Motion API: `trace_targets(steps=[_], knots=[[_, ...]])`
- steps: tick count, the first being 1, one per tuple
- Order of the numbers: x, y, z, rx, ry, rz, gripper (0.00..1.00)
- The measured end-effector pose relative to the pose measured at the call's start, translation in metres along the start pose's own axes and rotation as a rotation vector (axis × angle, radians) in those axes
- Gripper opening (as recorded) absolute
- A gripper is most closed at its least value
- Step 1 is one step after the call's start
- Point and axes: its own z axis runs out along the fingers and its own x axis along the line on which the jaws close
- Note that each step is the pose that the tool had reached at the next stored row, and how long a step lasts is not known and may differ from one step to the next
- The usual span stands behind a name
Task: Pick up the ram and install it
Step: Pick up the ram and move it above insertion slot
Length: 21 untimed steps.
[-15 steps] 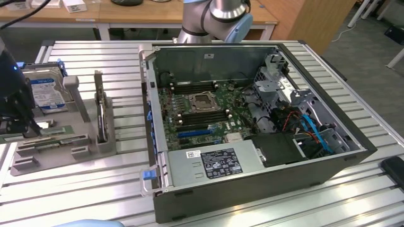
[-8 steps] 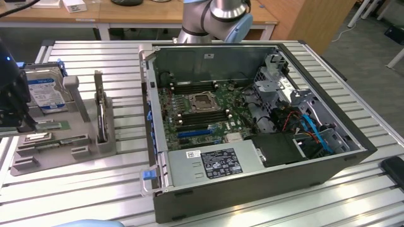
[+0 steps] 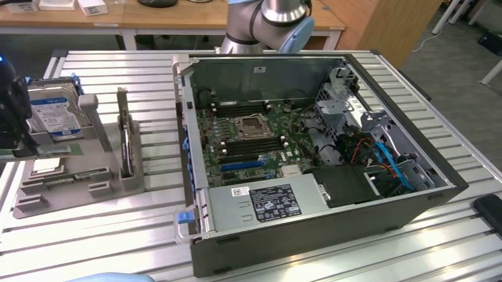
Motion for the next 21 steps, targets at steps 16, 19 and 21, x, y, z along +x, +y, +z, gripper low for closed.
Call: trace_targets(steps=[16,19,21], knots=[[0.0,0.001,-0.0364,-0.0194,0.0005,0.009,0.13],[0.0,0.0012,-0.044,-0.0241,0.0007,0.009,0.13],[0.0,0.0013,-0.0487,-0.0272,0.0008,0.01,0.13]])
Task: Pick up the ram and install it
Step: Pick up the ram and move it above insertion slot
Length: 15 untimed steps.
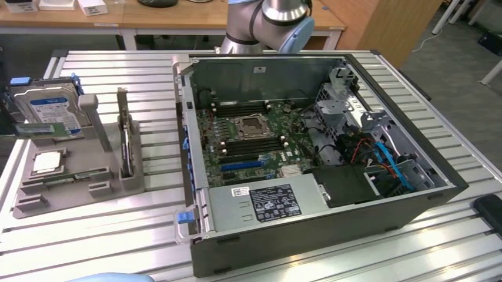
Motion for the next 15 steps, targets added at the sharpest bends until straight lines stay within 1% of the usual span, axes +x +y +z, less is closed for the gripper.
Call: trace_targets(steps=[3,4,9,12,15], knots=[[0.0,0.0001,-0.0049,-0.0048,0.0002,0.0,0.13],[0.0,0.0002,-0.0055,-0.0055,0.0003,0.0,0.13],[0.0,0.0,-0.0057,-0.0058,0.0004,0.0,0.13],[0.0,-0.0032,-0.0058,-0.0057,0.0003,0.0,0.13],[-0.001,-0.0109,-0.0062,-0.0057,0.0003,0.0,0.13]])
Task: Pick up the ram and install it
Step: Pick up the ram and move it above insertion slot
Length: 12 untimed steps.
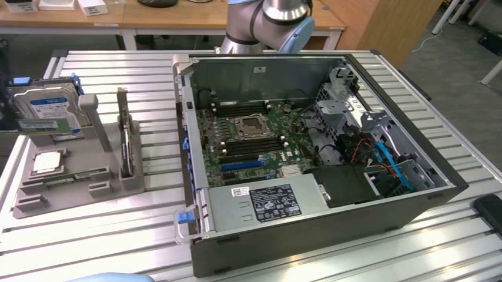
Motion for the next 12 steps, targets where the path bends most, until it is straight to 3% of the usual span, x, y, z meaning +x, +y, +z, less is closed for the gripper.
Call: trace_targets(steps=[12], knots=[[-0.003,-0.0502,-0.0031,-0.0002,-0.0051,0.0,0.13]])
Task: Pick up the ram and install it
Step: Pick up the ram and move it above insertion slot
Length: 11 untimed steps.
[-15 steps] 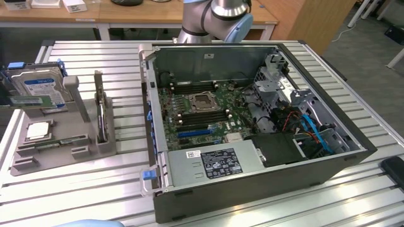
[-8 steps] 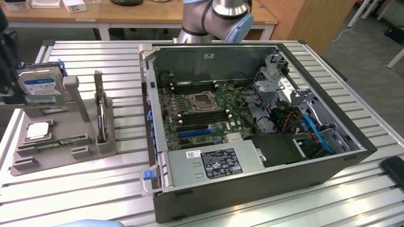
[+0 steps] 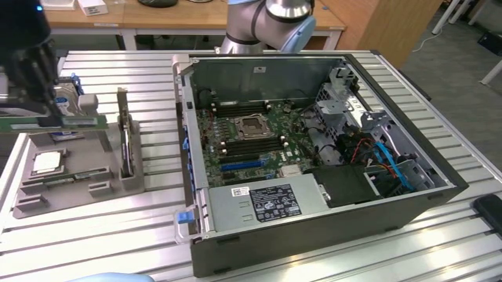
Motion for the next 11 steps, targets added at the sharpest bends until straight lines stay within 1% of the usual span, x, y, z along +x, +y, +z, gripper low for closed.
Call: trace_targets(steps=[2,4,6,11], knots=[[0.0,-0.009,-0.0007,-0.0001,-0.0017,0.0,0.13],[-0.001,-0.018,-0.0017,-0.0003,-0.0053,0.0,0.13],[-0.001,-0.0268,-0.0029,-0.0008,-0.0103,-0.001,0.13],[-0.002,-0.0488,-0.0061,-0.0017,-0.025,-0.001,0.13]])
